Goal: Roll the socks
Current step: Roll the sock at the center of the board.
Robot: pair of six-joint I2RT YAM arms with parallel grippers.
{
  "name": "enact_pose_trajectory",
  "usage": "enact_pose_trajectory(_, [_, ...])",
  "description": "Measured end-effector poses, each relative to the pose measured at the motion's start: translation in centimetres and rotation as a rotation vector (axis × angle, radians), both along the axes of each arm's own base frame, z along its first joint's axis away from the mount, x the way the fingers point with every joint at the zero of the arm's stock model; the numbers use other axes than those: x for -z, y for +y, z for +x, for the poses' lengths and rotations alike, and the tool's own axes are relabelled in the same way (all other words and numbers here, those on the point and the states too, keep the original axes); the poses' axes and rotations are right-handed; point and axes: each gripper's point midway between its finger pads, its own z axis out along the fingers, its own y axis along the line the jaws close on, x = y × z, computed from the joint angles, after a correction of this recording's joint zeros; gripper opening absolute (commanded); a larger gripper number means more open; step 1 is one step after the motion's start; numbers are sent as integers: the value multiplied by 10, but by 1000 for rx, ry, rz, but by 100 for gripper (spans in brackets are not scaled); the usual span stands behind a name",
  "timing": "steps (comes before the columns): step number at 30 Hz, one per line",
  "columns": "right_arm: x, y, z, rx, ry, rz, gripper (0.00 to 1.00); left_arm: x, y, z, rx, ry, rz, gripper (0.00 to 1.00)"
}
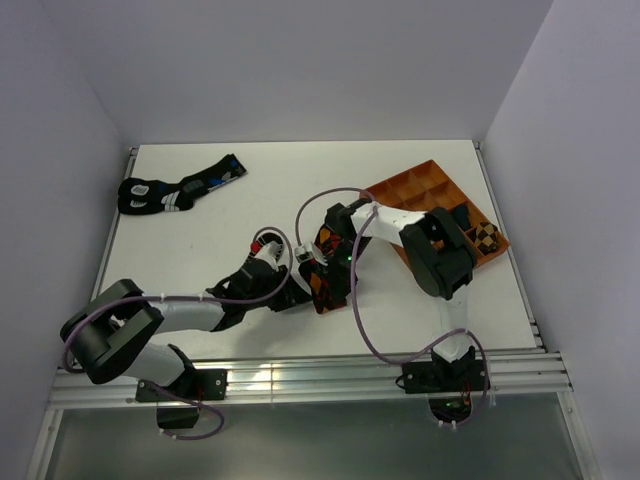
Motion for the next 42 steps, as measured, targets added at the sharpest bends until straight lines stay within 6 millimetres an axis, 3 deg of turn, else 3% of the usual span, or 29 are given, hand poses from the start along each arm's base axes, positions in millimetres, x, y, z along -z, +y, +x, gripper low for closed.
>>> enact_pose_trajectory(7, [-2,-4,-4,40,152,-37,13,-4,-8,-4,48,-234,59,42])
enact_pose_trajectory(16, [-1,-6,-11,68,283,-83,13,-30,-30,-8,166,-540,25,43])
enact_pose_trajectory(27, [-1,-8,-8,120,369,-107,13,-12,-51,-19,343,-600,23,50])
enact_pose_trajectory(36, [-2,-8,-8,140,380,-122,13,2,-58,-26,396,-585,11,47])
enact_pose_trajectory(42, [-2,-8,-7,158,389,-132,14,4,-59,-26,399,-584,7,31])
